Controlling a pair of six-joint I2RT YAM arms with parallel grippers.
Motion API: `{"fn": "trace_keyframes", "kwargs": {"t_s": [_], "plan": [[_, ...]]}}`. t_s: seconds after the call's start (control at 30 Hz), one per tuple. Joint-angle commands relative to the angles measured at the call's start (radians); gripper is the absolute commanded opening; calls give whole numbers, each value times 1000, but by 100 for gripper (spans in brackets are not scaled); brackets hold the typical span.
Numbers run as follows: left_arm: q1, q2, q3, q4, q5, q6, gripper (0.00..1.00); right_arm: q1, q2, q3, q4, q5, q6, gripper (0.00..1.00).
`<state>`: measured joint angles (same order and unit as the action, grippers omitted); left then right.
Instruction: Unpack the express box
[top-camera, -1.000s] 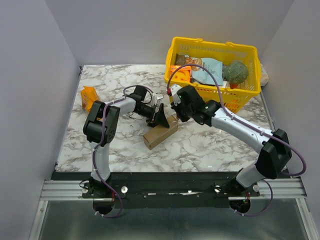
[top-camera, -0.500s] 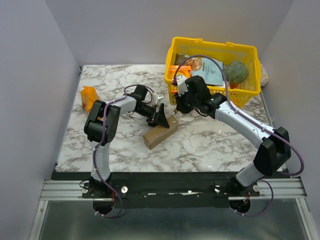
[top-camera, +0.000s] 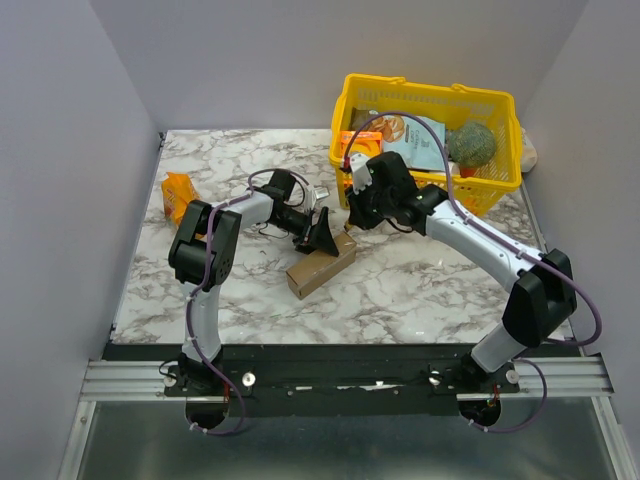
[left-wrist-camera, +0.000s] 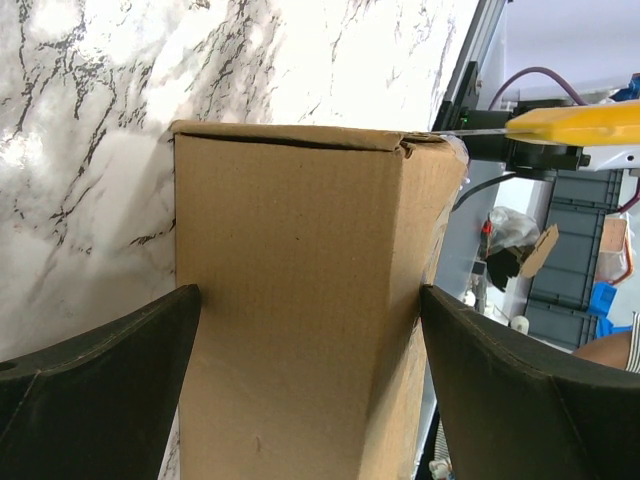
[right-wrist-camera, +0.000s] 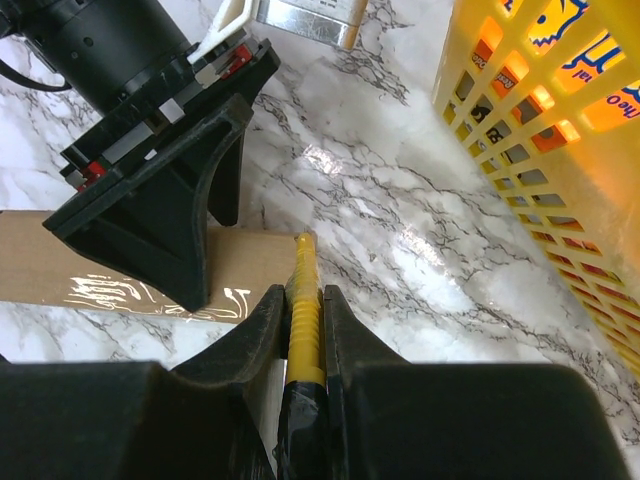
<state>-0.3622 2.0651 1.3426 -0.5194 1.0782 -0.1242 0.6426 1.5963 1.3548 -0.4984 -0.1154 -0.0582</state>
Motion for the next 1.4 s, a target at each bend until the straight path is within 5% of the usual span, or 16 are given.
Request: {"fn": "trace_keyframes", "kwargs": {"t_s": [0.0,1.37], "plan": [[-3,87,-34,-39,-279,113,96,8,14,33,-26,-17,4,0],[2,148,-5,21,-324,-11,87,25,-73,23,-330,49,12,0]]}}
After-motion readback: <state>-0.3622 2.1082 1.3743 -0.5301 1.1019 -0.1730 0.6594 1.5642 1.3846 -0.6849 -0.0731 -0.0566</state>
